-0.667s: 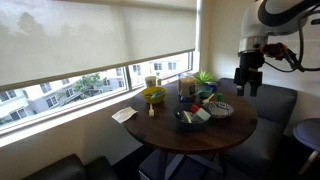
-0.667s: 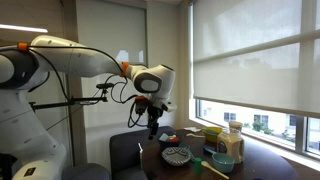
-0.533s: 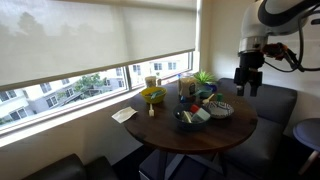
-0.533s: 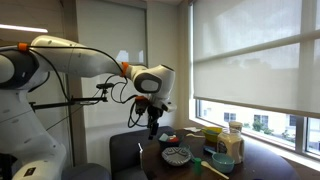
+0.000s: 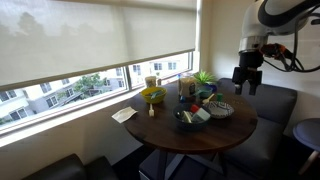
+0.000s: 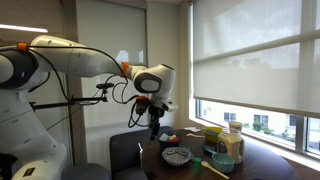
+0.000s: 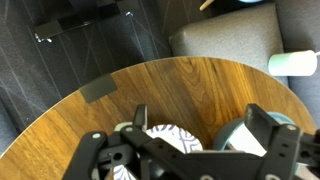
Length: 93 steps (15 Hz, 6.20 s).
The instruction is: Put the dark blue lid on top of the glass container
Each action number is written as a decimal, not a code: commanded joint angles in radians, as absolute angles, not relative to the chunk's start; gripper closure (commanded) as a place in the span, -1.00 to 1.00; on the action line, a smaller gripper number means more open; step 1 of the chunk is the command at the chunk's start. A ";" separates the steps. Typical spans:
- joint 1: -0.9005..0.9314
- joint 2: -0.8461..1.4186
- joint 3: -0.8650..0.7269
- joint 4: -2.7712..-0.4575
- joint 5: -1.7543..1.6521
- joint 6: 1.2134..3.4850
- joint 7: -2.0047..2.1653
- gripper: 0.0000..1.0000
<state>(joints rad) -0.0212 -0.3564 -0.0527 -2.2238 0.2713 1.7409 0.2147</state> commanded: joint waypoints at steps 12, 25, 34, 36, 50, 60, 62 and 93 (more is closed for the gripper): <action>-0.304 -0.404 -0.205 -2.328 0.103 1.892 0.288 -1.00; -0.347 0.000 -0.263 -2.007 -0.081 2.314 0.703 -1.00; -0.339 0.135 -0.259 -1.840 0.111 2.278 0.672 -1.00; -0.343 0.193 -0.257 -1.764 0.215 2.231 0.610 -1.00; -0.318 0.460 -0.286 -1.437 0.108 1.961 0.746 -1.00; -0.234 0.554 -0.285 -1.358 0.070 2.008 1.008 -0.54; -0.231 0.582 -0.282 -1.337 0.063 2.007 1.023 -0.41; -0.133 0.399 -0.107 -1.244 0.067 2.135 0.471 0.98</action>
<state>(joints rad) -0.1248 0.3774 -0.1426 -1.3023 -0.0029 2.2414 0.5993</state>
